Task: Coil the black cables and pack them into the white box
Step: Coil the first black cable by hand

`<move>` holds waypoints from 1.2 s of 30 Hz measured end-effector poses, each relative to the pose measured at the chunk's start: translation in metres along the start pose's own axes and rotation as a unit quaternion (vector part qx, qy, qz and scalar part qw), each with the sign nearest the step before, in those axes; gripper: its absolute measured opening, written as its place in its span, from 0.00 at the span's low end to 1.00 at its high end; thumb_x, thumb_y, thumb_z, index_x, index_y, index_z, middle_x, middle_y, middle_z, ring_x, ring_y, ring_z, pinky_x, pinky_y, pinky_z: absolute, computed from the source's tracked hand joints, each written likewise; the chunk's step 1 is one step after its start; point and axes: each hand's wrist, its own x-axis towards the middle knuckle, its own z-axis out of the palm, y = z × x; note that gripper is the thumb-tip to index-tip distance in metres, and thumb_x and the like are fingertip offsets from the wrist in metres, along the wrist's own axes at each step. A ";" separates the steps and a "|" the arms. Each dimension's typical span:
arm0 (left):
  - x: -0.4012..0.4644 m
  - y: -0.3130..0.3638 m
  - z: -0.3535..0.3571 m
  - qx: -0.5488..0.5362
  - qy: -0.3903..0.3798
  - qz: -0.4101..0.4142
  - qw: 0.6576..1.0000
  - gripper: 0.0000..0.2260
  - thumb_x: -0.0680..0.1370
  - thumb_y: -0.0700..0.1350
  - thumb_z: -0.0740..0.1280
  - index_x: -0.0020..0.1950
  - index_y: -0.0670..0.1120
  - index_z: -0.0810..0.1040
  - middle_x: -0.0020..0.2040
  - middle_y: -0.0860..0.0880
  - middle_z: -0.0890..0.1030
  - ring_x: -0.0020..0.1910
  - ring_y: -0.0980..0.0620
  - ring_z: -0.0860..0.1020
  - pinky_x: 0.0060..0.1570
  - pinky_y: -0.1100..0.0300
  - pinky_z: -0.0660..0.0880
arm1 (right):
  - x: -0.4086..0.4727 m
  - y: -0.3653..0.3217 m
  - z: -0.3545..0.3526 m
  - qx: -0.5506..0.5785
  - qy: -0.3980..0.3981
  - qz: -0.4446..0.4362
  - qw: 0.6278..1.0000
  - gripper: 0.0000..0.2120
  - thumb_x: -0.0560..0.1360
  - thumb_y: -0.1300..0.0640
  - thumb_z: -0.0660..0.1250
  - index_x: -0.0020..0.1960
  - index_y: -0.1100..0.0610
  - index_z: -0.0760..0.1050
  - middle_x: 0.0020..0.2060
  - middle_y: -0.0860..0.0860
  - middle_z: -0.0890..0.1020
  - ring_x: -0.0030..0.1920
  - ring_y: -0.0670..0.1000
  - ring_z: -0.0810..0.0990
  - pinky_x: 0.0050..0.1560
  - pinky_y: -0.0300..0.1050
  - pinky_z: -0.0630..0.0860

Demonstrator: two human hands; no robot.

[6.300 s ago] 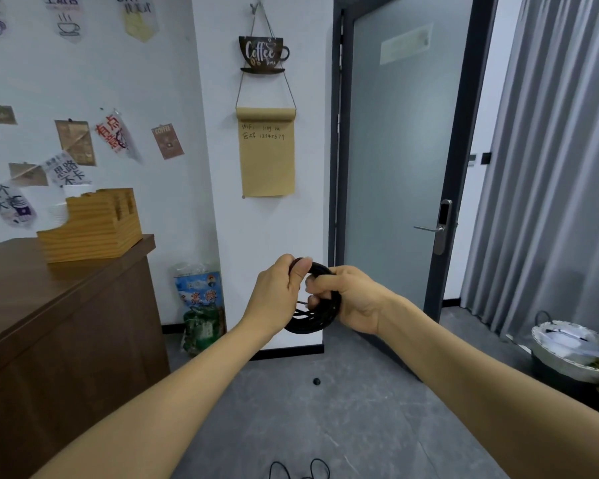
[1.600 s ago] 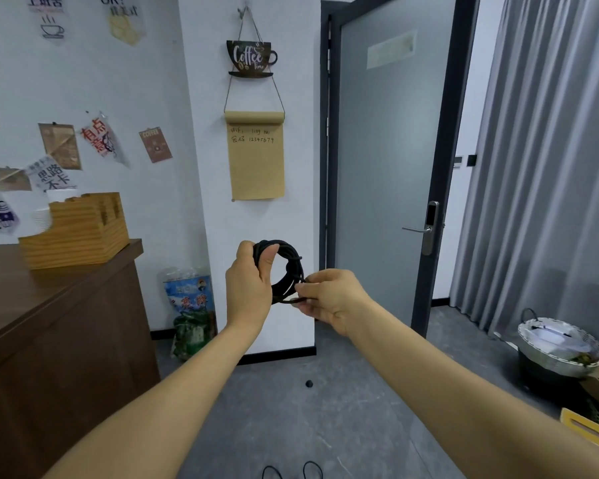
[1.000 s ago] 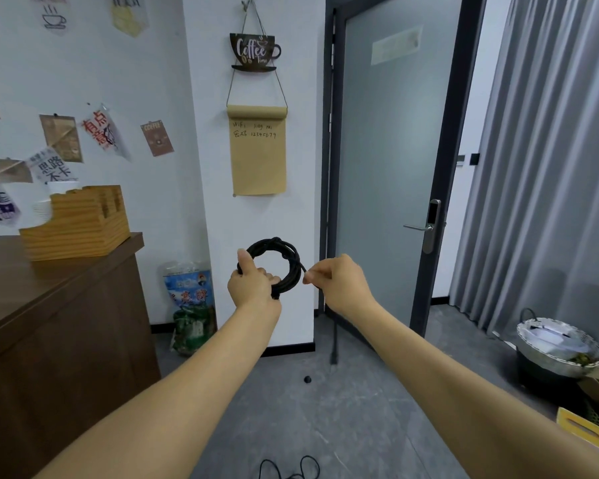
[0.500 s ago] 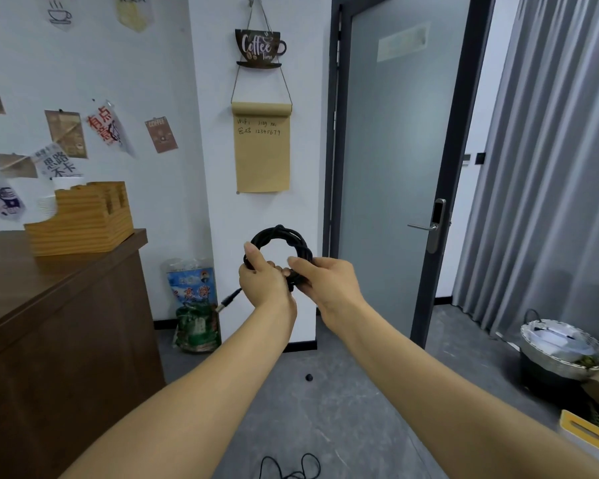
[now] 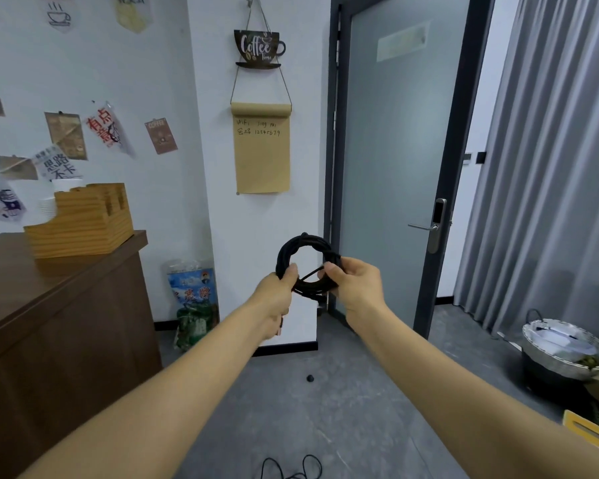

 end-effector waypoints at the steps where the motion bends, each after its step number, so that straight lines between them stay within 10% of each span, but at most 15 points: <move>1: -0.001 0.004 -0.006 -0.011 -0.043 -0.010 0.999 0.17 0.81 0.50 0.59 0.64 0.39 0.73 0.50 0.50 0.75 0.44 0.50 0.74 0.50 0.61 0.71 | 0.002 0.000 -0.005 0.006 -0.009 -0.008 1.000 0.09 0.76 0.65 0.65 0.39 0.58 0.78 0.35 0.54 0.81 0.41 0.53 0.80 0.55 0.51 0.78; 9: -0.002 -0.002 -0.006 0.049 0.022 0.041 0.998 0.06 0.78 0.44 0.67 0.50 0.41 0.76 0.41 0.48 0.79 0.37 0.55 0.76 0.57 0.53 0.75 | 0.005 0.008 -0.017 0.103 -0.131 0.040 0.985 0.10 0.80 0.65 0.58 0.45 0.63 0.76 0.37 0.55 0.80 0.40 0.51 0.78 0.42 0.39 0.78; 17: -0.011 -0.008 0.006 0.068 0.105 0.095 0.988 0.06 0.79 0.46 0.65 0.48 0.44 0.75 0.42 0.48 0.79 0.40 0.52 0.78 0.34 0.65 0.70 | 0.008 0.002 -0.024 0.117 -0.214 0.081 0.966 0.10 0.79 0.65 0.59 0.46 0.64 0.78 0.34 0.54 0.74 0.39 0.51 0.74 0.50 0.45 0.72; 30: -0.013 -0.008 0.024 0.130 0.166 0.185 0.960 0.07 0.80 0.48 0.63 0.46 0.45 0.74 0.46 0.44 0.80 0.45 0.45 0.79 0.34 0.64 0.69 | 0.015 0.000 -0.020 -0.079 -0.125 -0.008 0.989 0.05 0.73 0.68 0.61 0.43 0.60 0.72 0.36 0.54 0.70 0.40 0.54 0.68 0.46 0.49 0.69; 36: -0.014 -0.012 0.023 0.198 0.196 0.233 0.932 0.10 0.81 0.47 0.61 0.50 0.40 0.75 0.48 0.48 0.72 0.44 0.50 0.71 0.40 0.62 0.64 | 0.013 -0.013 -0.024 -0.224 -0.128 0.147 0.955 0.05 0.71 0.60 0.64 0.41 0.59 0.69 0.31 0.52 0.66 0.31 0.49 0.66 0.30 0.40 0.66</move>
